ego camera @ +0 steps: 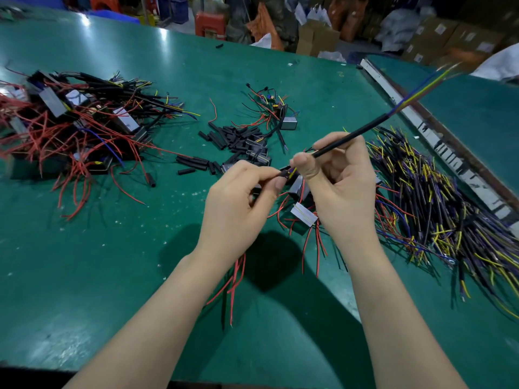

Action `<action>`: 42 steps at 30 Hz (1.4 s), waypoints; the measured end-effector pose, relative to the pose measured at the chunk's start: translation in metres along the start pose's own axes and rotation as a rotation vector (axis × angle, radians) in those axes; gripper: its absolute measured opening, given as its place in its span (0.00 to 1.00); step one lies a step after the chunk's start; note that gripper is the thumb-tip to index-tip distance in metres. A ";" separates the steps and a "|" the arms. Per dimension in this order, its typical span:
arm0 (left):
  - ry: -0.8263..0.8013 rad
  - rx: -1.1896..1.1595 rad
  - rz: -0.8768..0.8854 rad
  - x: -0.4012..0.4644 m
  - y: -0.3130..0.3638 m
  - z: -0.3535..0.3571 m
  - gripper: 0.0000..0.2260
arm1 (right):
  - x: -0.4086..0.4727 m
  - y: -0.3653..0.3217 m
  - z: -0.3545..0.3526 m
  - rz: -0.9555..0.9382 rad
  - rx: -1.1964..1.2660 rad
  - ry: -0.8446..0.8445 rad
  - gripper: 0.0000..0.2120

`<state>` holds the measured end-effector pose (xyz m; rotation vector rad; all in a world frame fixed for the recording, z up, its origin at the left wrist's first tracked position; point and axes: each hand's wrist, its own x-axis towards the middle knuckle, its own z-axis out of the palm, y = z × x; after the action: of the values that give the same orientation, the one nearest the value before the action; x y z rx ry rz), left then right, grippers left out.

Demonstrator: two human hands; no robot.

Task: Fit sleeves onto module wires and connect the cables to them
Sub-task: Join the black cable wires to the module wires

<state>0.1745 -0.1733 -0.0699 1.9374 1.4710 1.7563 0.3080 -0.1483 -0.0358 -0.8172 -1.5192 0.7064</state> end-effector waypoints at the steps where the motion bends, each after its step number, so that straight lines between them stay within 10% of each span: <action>1: 0.014 -0.007 -0.019 0.000 0.000 0.000 0.06 | 0.001 0.000 -0.001 0.010 -0.020 -0.003 0.11; 42: -0.003 0.103 0.024 0.004 0.000 -0.006 0.08 | 0.006 0.009 -0.008 0.323 0.137 -0.105 0.16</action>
<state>0.1690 -0.1730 -0.0655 2.0135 1.5736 1.7179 0.3169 -0.1383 -0.0390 -0.9429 -1.4269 1.0942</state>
